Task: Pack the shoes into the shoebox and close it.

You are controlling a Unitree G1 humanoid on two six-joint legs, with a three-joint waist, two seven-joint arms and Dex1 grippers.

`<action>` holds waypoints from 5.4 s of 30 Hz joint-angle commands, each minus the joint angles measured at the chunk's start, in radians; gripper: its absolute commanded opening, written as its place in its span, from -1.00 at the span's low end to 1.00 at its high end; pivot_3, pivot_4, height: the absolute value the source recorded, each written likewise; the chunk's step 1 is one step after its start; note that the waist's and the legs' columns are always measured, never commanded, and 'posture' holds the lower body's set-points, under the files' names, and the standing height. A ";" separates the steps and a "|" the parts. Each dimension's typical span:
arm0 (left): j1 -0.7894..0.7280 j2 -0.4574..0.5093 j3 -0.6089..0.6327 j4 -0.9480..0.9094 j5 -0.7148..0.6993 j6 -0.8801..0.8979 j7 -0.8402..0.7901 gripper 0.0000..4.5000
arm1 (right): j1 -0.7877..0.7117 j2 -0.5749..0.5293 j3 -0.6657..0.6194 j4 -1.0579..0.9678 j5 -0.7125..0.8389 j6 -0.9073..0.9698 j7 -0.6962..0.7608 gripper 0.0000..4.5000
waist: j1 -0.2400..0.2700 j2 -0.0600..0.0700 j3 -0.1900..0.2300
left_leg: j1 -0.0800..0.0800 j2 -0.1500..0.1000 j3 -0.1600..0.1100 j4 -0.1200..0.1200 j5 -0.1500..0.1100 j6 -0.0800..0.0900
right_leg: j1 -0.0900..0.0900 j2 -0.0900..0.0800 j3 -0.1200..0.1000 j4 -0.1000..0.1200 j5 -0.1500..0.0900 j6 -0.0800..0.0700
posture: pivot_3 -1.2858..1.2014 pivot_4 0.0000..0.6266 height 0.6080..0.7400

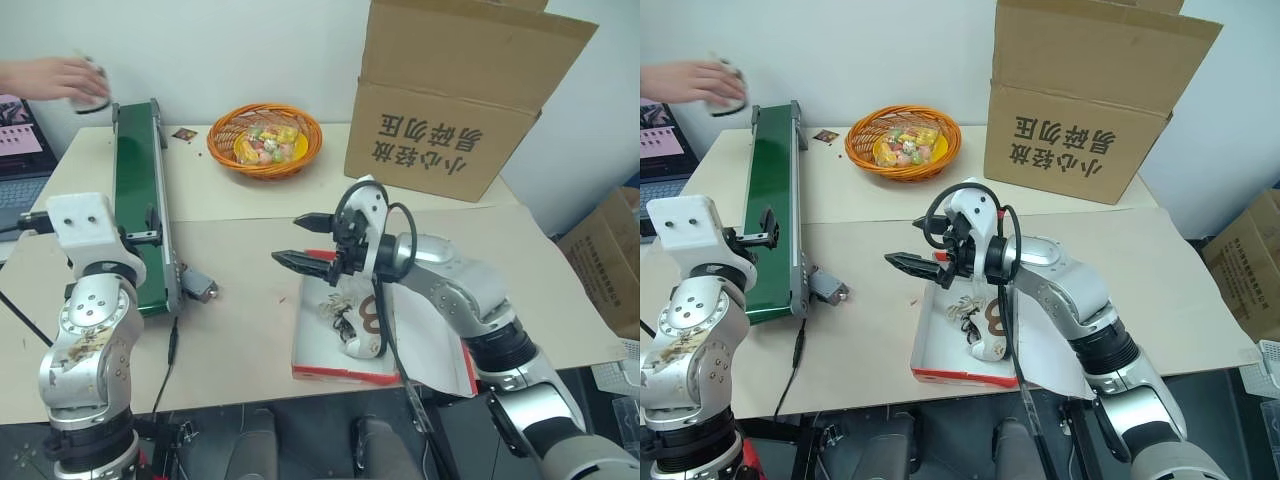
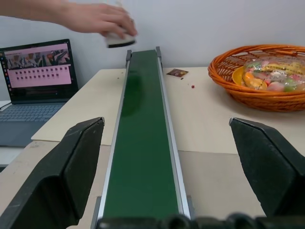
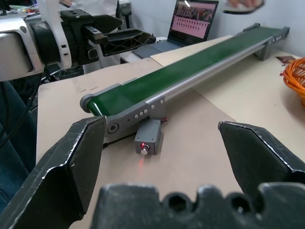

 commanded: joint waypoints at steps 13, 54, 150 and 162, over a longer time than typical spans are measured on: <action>0.005 -0.050 0.036 0.010 0.059 -0.026 -0.015 1.00 | 0.004 0.021 -0.054 -0.052 -0.082 0.020 0.027 0.99 | -0.002 0.000 0.000 | 0.000 0.000 0.000 0.000 0.000 0.000 | 0.000 0.000 0.000 0.000 0.000 0.000 | 0.03 -0.52 0.52; -0.123 -0.019 0.088 0.122 0.086 0.329 -0.102 1.00 | 0.086 0.070 -0.102 -0.164 -0.115 0.185 -0.068 0.99 | -0.005 -0.001 0.000 | 0.000 0.000 0.000 0.000 -0.003 -0.004 | 0.000 0.000 0.000 0.001 0.000 0.000 | 0.03 -0.52 0.52; -0.263 -0.126 -0.136 0.036 -0.070 0.112 -0.383 -0.98 | -0.395 0.401 -0.817 0.474 0.321 0.749 -0.666 1.00 | -0.010 0.000 -0.003 | -0.001 0.000 0.000 -0.001 0.000 -0.001 | -0.001 0.000 -0.001 0.000 -0.001 -0.001 | 0.03 -0.52 0.52; -0.288 -0.158 -0.220 0.025 -0.131 0.134 -0.412 -0.98 | -0.508 0.519 -0.760 0.566 0.291 0.603 -0.658 1.00 | -0.008 0.000 -0.002 | -0.002 0.000 -0.001 -0.001 0.000 0.000 | -0.001 0.000 -0.001 0.000 -0.001 0.000 | 0.03 -0.52 0.52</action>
